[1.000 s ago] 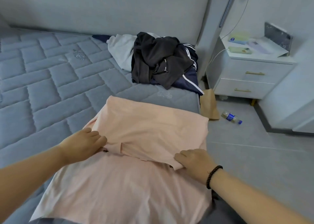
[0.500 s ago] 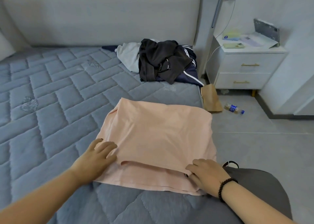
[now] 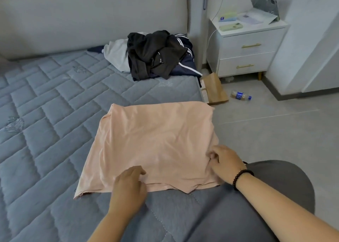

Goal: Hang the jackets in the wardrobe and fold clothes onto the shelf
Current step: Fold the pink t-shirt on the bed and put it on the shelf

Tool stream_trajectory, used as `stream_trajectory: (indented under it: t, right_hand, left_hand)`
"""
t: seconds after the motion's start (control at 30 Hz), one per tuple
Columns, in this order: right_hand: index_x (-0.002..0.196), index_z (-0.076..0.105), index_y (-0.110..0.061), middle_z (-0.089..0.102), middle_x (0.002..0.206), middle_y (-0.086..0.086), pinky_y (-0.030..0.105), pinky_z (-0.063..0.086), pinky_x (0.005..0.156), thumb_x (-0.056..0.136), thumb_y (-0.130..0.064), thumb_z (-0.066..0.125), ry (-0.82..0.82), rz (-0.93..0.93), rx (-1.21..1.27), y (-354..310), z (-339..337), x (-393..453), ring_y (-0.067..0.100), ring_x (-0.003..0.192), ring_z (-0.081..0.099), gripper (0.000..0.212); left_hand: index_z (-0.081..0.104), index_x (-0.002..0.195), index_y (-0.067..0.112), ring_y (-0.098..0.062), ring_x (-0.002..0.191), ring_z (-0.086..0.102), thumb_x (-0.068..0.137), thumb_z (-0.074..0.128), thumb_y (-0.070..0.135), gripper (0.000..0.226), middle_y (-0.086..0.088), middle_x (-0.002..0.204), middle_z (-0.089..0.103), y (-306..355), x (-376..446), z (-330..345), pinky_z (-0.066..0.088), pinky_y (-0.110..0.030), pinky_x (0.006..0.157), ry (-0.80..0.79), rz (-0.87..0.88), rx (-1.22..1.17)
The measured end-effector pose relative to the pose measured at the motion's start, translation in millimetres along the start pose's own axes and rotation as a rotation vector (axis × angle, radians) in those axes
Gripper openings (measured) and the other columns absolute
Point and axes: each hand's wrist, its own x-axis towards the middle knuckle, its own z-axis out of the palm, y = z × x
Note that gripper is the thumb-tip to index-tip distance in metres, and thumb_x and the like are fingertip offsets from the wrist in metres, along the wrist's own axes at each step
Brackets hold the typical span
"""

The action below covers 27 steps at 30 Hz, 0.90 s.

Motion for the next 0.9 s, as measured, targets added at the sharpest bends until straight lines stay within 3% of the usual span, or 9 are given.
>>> stream_trajectory:
  t: [0.07,0.2,0.33,0.43,0.57,0.67,0.7,0.8,0.9]
  right_hand:
    - [0.094,0.064,-0.016,0.061,0.102,-0.003,0.024,0.045,0.083,0.086,-0.003,0.045,0.089,0.201,0.131,10,-2,13,0.016,0.093,0.057,0.025]
    - [0.103,0.068,-0.020,0.067,0.109,0.001,0.027,0.048,0.090,0.087,-0.005,0.047,0.057,0.441,0.289,31,4,33,0.020,0.102,0.062,0.031]
    - [0.101,0.071,-0.016,0.072,0.079,0.004,0.036,0.058,0.072,0.087,-0.004,0.048,0.082,0.495,0.526,42,8,51,0.022,0.077,0.069,0.029]
    - [0.108,0.066,-0.019,0.064,0.053,-0.003,0.024,0.049,0.048,0.089,-0.006,0.049,0.038,0.490,0.741,45,10,60,0.011,0.050,0.062,0.029]
    - [0.120,0.052,-0.037,0.056,0.068,-0.006,0.021,0.046,0.050,0.089,-0.014,0.054,-0.103,0.327,0.774,42,11,69,0.008,0.056,0.058,0.038]
    - [0.101,0.058,-0.035,0.059,0.087,-0.015,0.016,0.041,0.067,0.086,-0.025,0.061,-0.112,0.254,0.718,38,10,77,0.005,0.082,0.057,0.018]
    - [0.088,0.061,-0.031,0.059,0.081,-0.015,0.014,0.039,0.065,0.085,-0.026,0.064,-0.111,0.248,0.702,35,8,79,0.003,0.078,0.055,0.007]
    - [0.058,0.055,-0.021,0.047,0.056,-0.011,0.013,0.036,0.054,0.081,-0.020,0.068,-0.110,0.251,0.740,30,8,86,0.002,0.056,0.044,0.027]
    - [0.057,0.046,-0.014,0.037,0.058,0.003,0.028,0.033,0.059,0.076,-0.010,0.063,-0.016,0.353,0.921,29,2,89,0.016,0.060,0.039,0.026]
  left_hand:
    - [0.069,0.100,0.009,-0.020,0.099,0.062,0.078,0.062,-0.003,0.027,0.002,0.107,0.067,43,8,22,0.048,-0.035,0.088,-0.005,0.009,-0.176]
    - [0.066,0.112,0.013,-0.015,0.114,0.055,0.088,0.058,0.010,0.026,0.005,0.120,0.062,109,28,66,0.043,-0.032,0.099,-0.096,0.100,-0.345]
    - [0.064,0.116,0.017,-0.017,0.122,0.049,0.086,0.064,0.024,0.031,0.002,0.129,0.055,133,43,96,0.036,-0.034,0.100,-0.090,0.091,-0.226]
    - [0.068,0.101,0.015,-0.023,0.111,0.055,0.080,0.071,0.023,0.023,-0.001,0.119,0.060,134,48,104,0.041,-0.040,0.087,-0.028,0.081,-0.154]
    - [0.064,0.090,0.016,-0.013,0.103,0.059,0.084,0.061,0.009,0.010,0.010,0.109,0.066,129,52,109,0.048,-0.040,0.088,0.009,-0.052,-0.428]
    - [0.068,0.092,0.020,-0.003,0.097,0.063,0.091,0.059,0.002,0.020,0.015,0.101,0.070,123,57,99,0.049,-0.022,0.084,-0.101,-0.294,-0.807]
    - [0.071,0.092,0.020,-0.005,0.095,0.065,0.091,0.057,0.000,0.024,0.012,0.099,0.072,119,59,95,0.049,-0.019,0.080,-0.146,-0.348,-0.908]
    - [0.075,0.084,0.017,-0.012,0.097,0.068,0.090,0.060,-0.001,0.024,0.003,0.103,0.074,109,63,84,0.051,-0.018,0.076,-0.239,-0.383,-1.077]
    - [0.073,0.086,0.014,-0.012,0.107,0.065,0.087,0.067,0.004,0.012,0.009,0.109,0.072,111,58,86,0.051,-0.016,0.082,-0.136,-0.366,-0.977]
